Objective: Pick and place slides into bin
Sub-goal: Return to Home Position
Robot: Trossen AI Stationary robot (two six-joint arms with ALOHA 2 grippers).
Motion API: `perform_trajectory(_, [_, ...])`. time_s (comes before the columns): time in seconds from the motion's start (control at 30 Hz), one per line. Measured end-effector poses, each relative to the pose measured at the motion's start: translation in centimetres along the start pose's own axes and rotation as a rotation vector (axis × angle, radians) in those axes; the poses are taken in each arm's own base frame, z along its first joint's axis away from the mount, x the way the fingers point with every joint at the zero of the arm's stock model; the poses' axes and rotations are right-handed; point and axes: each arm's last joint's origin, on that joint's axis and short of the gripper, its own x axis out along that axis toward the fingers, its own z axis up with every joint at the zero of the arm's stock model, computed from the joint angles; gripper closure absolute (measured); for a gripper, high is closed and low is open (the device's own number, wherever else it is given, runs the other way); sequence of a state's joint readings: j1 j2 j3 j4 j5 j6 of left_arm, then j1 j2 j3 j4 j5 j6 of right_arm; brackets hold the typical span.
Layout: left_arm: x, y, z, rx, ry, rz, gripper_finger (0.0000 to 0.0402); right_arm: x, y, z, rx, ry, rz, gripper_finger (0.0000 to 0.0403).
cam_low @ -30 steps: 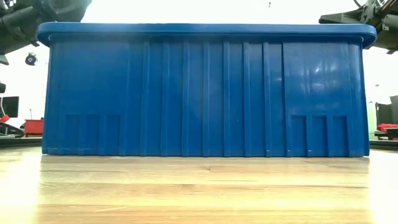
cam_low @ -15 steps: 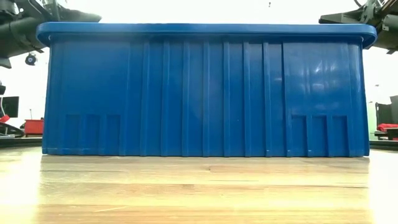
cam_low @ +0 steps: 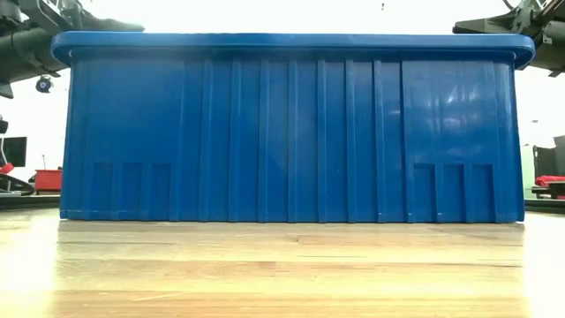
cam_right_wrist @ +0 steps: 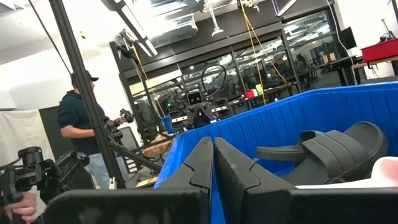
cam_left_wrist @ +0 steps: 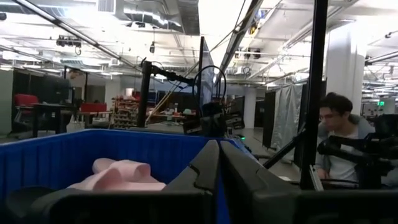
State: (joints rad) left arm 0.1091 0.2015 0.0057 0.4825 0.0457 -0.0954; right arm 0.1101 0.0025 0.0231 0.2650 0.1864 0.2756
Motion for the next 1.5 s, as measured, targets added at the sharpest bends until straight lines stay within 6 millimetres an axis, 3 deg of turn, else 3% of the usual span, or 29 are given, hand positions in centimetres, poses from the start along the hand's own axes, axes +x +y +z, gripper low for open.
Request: perform_trajectory(1.5, [-0.29, -0.03, 0.0, -0.026, 0.003, -0.004, 0.0402, 0.0, 0.02, 0.02, 0.001, -0.001, 0.003, 0.0394])
